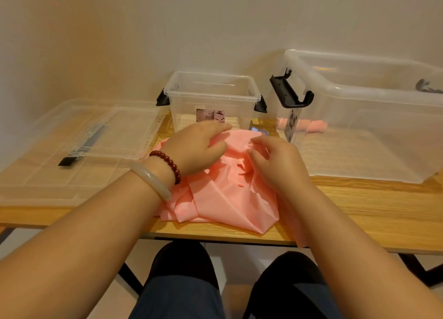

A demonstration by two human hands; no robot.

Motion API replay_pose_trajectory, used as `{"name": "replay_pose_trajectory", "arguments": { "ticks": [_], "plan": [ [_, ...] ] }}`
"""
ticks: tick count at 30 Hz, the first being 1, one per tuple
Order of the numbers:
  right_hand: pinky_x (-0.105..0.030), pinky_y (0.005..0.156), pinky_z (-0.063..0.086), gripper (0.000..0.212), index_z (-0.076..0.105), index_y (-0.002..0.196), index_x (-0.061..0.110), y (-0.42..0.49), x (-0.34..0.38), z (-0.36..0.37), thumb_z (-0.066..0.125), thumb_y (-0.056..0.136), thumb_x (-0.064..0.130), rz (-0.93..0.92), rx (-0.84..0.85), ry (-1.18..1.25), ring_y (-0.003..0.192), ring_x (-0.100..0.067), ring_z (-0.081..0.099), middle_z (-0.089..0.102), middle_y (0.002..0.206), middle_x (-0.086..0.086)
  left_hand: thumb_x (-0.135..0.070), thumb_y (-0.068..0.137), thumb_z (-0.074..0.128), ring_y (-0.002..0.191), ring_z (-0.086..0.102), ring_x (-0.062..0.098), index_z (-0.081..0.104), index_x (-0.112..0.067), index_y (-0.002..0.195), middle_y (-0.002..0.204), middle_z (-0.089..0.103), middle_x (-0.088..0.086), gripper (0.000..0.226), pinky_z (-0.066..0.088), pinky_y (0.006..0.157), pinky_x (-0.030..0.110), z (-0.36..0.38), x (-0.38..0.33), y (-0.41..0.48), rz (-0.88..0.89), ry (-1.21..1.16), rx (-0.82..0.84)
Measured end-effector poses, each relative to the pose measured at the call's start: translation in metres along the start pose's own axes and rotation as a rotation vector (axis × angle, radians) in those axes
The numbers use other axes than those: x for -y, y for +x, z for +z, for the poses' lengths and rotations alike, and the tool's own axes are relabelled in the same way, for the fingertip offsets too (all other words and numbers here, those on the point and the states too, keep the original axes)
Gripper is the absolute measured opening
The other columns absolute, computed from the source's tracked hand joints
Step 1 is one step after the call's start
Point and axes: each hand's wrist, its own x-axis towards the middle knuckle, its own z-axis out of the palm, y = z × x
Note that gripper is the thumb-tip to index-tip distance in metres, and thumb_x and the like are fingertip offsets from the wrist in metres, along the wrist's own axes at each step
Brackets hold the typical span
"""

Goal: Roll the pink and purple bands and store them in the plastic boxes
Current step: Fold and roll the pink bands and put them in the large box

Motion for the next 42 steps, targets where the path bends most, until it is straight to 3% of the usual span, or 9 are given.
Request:
{"name": "replay_pose_trajectory", "arguments": {
  "ticks": [6,10,16,23,27,30,34,36,42],
  "plan": [
    [-0.037,0.099,0.043,0.056,0.041,0.147,0.029,0.012,0.000,0.000,0.057,0.094,0.021,-0.050,0.071,-0.196,0.126,-0.024,0.050,0.052,0.142,-0.002,-0.021,0.097,0.049,0.107,0.058,0.018,0.067,-0.021,0.118,0.118,0.066,-0.002,0.028,0.044,0.088,0.027,0.010,0.010,-0.002,0.008,0.102,-0.049],
    [-0.031,0.077,0.041,0.029,0.067,0.119,0.019,0.029,0.001,0.007,0.054,0.093,0.014,-0.038,0.128,-0.227,0.105,-0.028,0.056,0.062,0.118,-0.009,-0.015,0.098,0.047,0.089,0.050,0.009,0.067,-0.018,0.110,0.101,0.062,-0.005,0.024,0.034,0.076,0.020,0.002,0.012,-0.005,0.013,0.028,-0.189],
    [-0.021,0.082,0.039,0.027,0.075,0.100,0.014,0.038,0.018,-0.005,0.055,0.088,0.002,-0.116,-0.174,0.202,0.093,-0.008,0.054,0.067,0.102,0.000,-0.036,0.095,0.041,0.120,0.052,0.014,0.058,-0.021,0.130,0.131,0.060,-0.002,0.042,0.033,0.091,0.018,-0.014,0.013,-0.004,0.056,0.028,-0.217],
    [-0.019,0.091,0.049,0.045,0.072,0.106,0.031,0.036,0.046,-0.031,0.044,0.083,0.005,-0.112,-0.105,0.652,0.092,0.008,0.060,0.070,0.095,0.021,-0.044,0.100,0.039,0.142,0.028,0.010,0.027,-0.026,0.151,0.155,0.032,-0.003,0.055,0.021,0.109,0.021,-0.035,0.010,0.019,0.081,0.028,-0.167],
    [-0.025,0.072,0.051,0.033,0.073,0.103,0.018,0.039,0.060,-0.039,0.050,0.090,-0.002,-0.080,0.007,1.030,0.080,-0.007,0.064,0.072,0.091,0.008,-0.051,0.097,0.041,0.141,0.031,0.012,0.019,-0.030,0.153,0.156,0.030,-0.004,0.064,0.029,0.115,0.034,-0.033,0.014,0.029,0.058,-0.016,-0.105],
    [-0.022,0.060,0.048,0.037,0.072,0.097,0.018,0.046,0.070,-0.044,0.044,0.094,-0.007,-0.066,-0.023,1.199,0.064,-0.006,0.058,0.067,0.075,0.007,-0.035,0.099,0.049,0.125,0.050,0.012,0.036,-0.028,0.147,0.141,0.051,-0.005,0.051,0.043,0.103,0.035,-0.034,0.012,0.031,0.107,-0.171,-0.131],
    [-0.035,0.069,0.055,0.047,0.066,0.098,0.030,0.051,0.062,-0.039,0.040,0.086,-0.008,-0.087,-0.160,0.844,0.074,-0.013,0.063,0.068,0.091,0.007,-0.011,0.099,0.047,0.078,0.058,0.017,0.068,-0.019,0.107,0.090,0.068,0.002,0.024,0.044,0.069,0.030,-0.040,0.011,0.028,0.107,-0.181,-0.322],
    [-0.044,0.078,0.056,0.046,0.057,0.103,0.035,0.047,0.052,-0.034,0.041,0.083,-0.003,-0.083,-0.164,0.508,0.081,-0.020,0.066,0.064,0.097,0.012,-0.009,0.098,0.046,0.087,0.059,0.018,0.067,-0.019,0.118,0.100,0.070,0.002,0.031,0.042,0.072,0.026,-0.043,0.016,0.028,0.082,-0.130,-0.345],
    [-0.026,0.078,0.036,0.044,0.054,0.134,0.019,0.024,0.024,-0.010,0.056,0.091,0.019,0.056,0.230,-0.157,0.112,-0.023,0.057,0.061,0.128,-0.003,-0.009,0.095,0.041,0.111,0.058,0.026,0.053,-0.024,0.136,0.124,0.064,0.006,0.045,0.045,0.088,0.031,-0.034,0.029,0.017,0.036,0.033,-0.112]
  ]
}}
